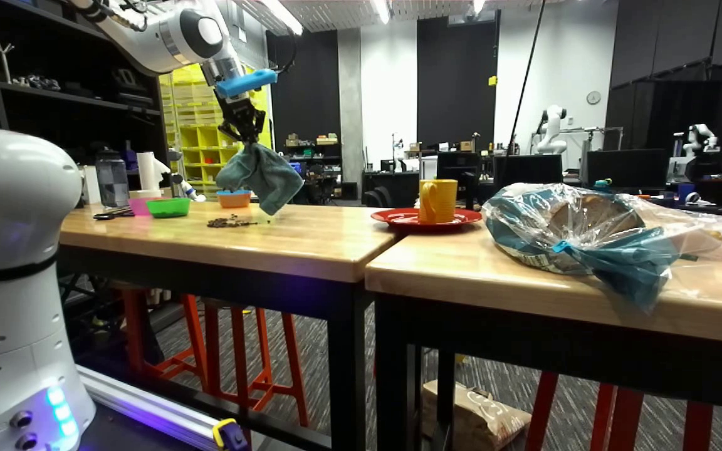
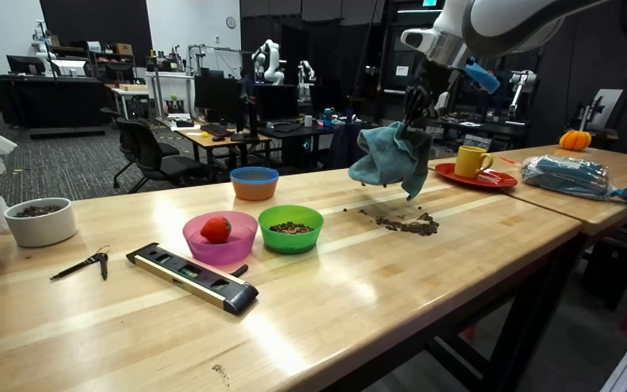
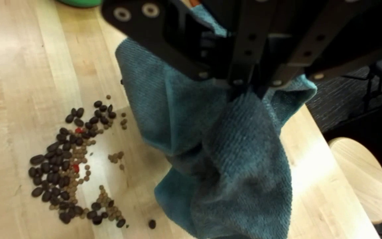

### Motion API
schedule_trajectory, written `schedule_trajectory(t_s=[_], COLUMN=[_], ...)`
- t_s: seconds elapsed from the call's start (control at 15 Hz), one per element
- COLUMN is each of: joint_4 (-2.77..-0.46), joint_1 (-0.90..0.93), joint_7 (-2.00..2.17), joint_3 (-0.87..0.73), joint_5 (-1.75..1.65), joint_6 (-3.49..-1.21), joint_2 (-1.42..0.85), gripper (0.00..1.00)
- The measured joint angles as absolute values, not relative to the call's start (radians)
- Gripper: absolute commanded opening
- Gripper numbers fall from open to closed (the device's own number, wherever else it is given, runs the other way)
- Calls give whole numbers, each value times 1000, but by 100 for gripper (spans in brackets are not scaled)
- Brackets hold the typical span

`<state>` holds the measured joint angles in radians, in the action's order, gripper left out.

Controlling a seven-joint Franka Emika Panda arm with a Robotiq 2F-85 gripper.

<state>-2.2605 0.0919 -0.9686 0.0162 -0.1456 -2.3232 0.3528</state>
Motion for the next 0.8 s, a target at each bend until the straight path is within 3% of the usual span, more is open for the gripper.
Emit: schedule_trajectory(t_s=[0.8], joint_4=[-2254], joint_1=[130], joint_7=[-952], joint_3=[8], joint_5=[-131], joint_6=[-2464], joint_2=[346], gripper=[2])
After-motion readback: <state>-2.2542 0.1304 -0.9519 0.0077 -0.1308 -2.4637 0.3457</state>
